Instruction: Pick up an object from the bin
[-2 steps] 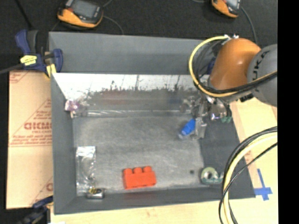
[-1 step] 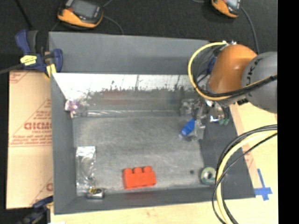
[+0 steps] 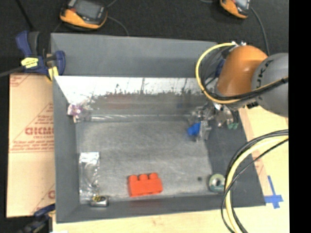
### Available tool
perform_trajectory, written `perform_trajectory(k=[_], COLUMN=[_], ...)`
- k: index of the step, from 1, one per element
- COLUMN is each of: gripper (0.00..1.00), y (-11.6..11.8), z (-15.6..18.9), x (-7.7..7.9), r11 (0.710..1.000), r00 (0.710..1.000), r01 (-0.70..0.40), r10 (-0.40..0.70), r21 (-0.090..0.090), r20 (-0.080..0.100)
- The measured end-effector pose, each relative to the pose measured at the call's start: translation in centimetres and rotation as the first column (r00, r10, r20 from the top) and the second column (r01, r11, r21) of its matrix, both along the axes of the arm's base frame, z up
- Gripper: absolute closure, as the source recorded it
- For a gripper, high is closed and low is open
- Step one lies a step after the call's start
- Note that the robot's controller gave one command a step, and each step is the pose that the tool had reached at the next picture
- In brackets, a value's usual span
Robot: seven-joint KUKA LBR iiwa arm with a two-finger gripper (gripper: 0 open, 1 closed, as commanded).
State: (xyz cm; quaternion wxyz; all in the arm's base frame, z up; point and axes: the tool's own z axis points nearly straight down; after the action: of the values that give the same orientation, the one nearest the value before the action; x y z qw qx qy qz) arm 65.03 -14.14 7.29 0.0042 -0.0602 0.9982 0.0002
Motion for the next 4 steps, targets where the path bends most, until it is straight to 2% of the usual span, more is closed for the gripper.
perform_trajectory(k=[4], gripper=[1.00], y=[-0.01], z=[0.00], x=[0.00], r11=[1.000], r00=[1.000], r01=[0.003], r10=[-0.003], r21=[0.001], r20=[0.000])
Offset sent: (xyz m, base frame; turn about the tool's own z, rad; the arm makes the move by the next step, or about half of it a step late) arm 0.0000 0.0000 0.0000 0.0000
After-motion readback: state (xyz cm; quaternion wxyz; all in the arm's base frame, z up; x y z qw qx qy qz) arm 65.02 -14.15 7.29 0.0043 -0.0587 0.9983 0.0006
